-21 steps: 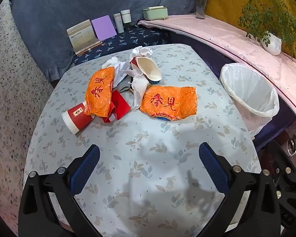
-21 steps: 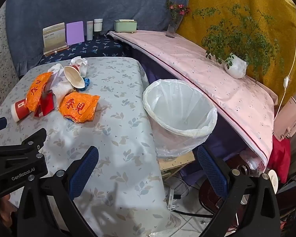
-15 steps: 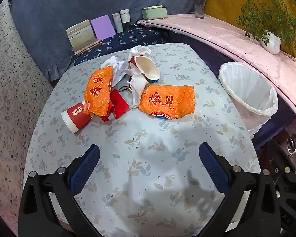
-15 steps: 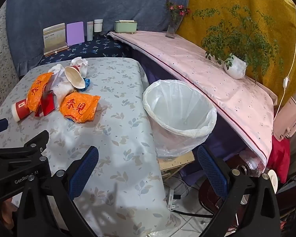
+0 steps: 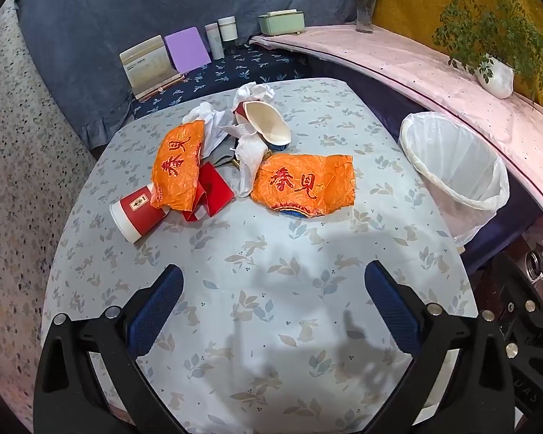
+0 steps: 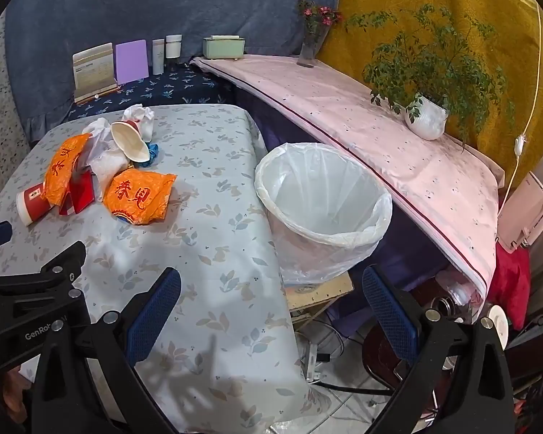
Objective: Collect trash
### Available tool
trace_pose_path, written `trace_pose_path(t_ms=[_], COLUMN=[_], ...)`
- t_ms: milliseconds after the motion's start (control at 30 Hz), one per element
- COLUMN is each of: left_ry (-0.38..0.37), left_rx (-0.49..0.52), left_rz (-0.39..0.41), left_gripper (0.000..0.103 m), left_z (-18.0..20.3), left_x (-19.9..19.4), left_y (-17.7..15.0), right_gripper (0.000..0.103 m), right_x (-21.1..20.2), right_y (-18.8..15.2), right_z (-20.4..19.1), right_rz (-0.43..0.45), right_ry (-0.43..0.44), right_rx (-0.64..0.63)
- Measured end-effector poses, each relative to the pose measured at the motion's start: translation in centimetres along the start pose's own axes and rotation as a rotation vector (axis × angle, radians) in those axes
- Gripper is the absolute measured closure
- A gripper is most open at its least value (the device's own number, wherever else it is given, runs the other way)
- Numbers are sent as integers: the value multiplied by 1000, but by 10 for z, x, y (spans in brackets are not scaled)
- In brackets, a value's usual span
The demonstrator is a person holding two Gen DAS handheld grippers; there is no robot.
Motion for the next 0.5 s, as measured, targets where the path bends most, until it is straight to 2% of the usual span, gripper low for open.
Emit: trace_pose_path(t_ms=[500], left_ry=[3], left_rx=[-15], left_rz=[-7], left_gripper=[7], left_z=[-7], left_x=[2], left_y=[-2], right_gripper=[7], right_x=[2], right_y=[2], right_z=[-5], right_rz=[-12], right_ry=[24], right_rx=[20])
Point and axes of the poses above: each gripper's, at about its wrist camera, not at the fingertips, and x roughly the way its jaws point, z to its right, y to its top, the point moved 4 cm from there along x, roughly the way its jaws point, and after that the axes turned 4 degrees about -z, right-handed, at the moved point
